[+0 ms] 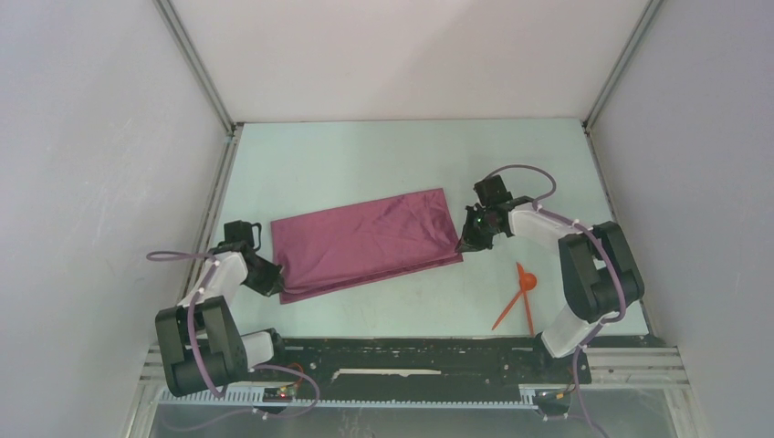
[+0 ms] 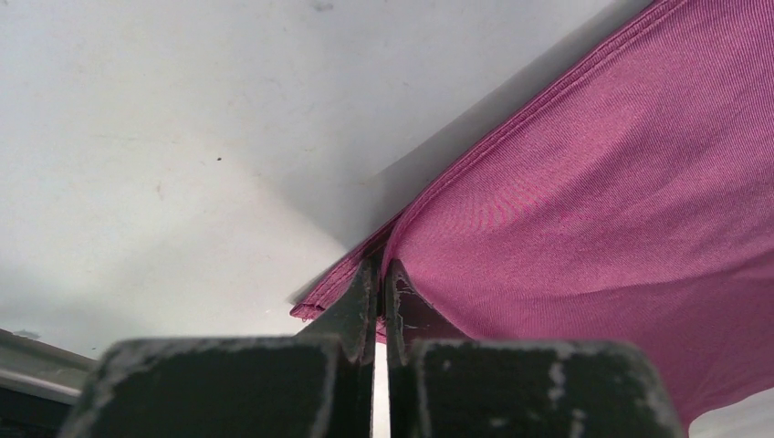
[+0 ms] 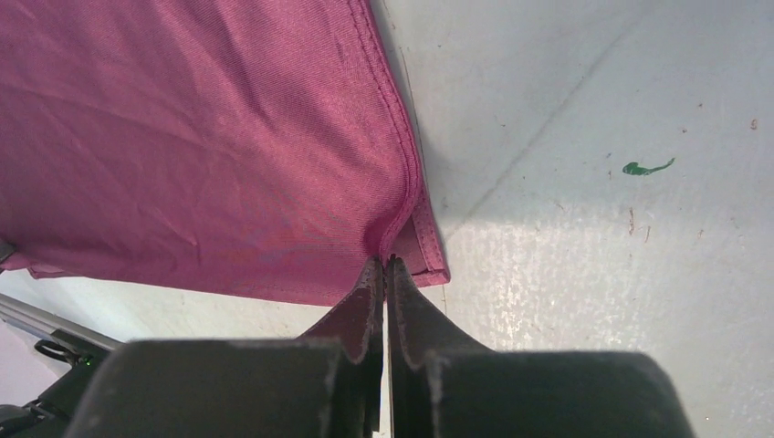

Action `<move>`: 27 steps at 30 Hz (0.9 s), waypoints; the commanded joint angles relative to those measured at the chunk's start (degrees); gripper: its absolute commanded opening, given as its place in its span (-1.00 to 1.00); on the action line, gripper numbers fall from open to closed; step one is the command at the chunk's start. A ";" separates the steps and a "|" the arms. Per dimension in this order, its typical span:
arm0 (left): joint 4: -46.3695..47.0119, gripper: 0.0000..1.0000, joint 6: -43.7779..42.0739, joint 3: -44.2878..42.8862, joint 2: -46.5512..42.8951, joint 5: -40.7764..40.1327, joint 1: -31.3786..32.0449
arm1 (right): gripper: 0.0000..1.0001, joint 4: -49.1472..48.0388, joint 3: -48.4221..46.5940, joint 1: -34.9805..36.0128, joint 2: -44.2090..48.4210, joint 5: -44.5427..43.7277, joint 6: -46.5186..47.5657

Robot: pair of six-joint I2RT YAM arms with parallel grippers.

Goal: Fold the napkin into a case and place the utensils inside
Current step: Fold and flatten the napkin at the center of the board.

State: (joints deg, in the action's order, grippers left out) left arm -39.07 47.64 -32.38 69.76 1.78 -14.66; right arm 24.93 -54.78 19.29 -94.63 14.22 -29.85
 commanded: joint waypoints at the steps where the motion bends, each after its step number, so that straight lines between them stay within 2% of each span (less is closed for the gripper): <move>1: -0.47 -1.00 0.84 2.59 0.15 -3.98 -0.32 | -1.00 -1.63 0.67 0.14 -0.93 -2.52 0.75; 6: -0.01 -0.99 1.14 3.44 0.11 -3.26 -0.29 | -1.00 -2.19 1.58 0.45 -1.77 -2.56 0.79; 11: 0.35 -0.79 1.05 3.72 -0.13 -2.23 -0.34 | -1.00 -3.35 1.62 0.71 -3.20 -1.47 0.67; 27: -1.89 -0.78 1.65 3.65 -3.36 -0.77 -0.32 | -1.00 -3.92 1.61 0.37 -4.29 -0.43 0.50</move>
State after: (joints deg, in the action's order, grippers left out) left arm -38.04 48.36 -30.70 67.37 1.63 -14.76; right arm 22.33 -53.52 19.64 -97.78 14.50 -29.91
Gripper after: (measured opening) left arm 0.112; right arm 0.008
